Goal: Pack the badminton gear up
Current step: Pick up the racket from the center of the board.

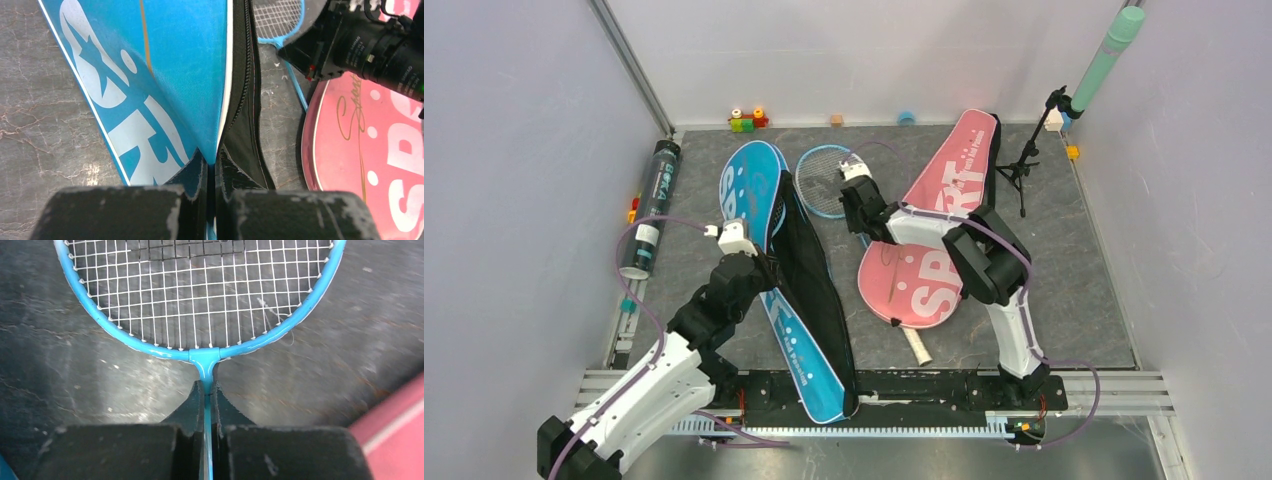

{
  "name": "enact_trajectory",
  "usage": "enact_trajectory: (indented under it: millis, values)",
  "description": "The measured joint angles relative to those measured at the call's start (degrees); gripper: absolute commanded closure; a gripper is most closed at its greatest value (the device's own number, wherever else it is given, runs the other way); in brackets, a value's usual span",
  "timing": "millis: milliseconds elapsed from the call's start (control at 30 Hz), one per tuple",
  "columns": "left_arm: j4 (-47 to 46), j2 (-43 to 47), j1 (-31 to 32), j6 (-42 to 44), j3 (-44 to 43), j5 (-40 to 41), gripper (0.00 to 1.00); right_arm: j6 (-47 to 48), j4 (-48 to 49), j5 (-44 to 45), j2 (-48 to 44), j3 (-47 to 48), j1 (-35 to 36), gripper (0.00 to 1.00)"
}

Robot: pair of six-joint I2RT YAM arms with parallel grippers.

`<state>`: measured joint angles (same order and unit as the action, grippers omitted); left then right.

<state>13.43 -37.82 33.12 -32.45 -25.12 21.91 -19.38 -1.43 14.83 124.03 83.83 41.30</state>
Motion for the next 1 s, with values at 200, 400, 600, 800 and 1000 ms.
enact_trajectory:
  millis: [200, 400, 600, 800, 1000]
  values:
    - [1.07, 5.75, 0.0, -0.02, 0.37, 0.02, 0.98, 0.61, 2.91, 6.6, -11.28, -8.44, -0.72, 1.0]
    - [1.75, 9.11, 0.0, -0.04, 0.46, 0.11, 0.98, 1.44, 12.61, 7.15, -26.43, -12.98, -1.18, 1.0]
    - [3.54, 10.23, 0.0, -0.04, 0.46, 0.44, 0.98, 1.22, 21.38, 1.49, -36.15, -15.19, -0.66, 1.0]
    - [2.95, 8.55, 0.0, -0.04, 0.46, 0.61, 0.98, 3.3, 19.82, -4.57, -41.35, -15.17, -0.35, 1.0]
    - [-3.5, -1.27, -0.35, 0.48, 0.37, 2.29, 0.98, 9.29, 8.31, -7.87, -45.27, -11.02, -0.15, 1.0]
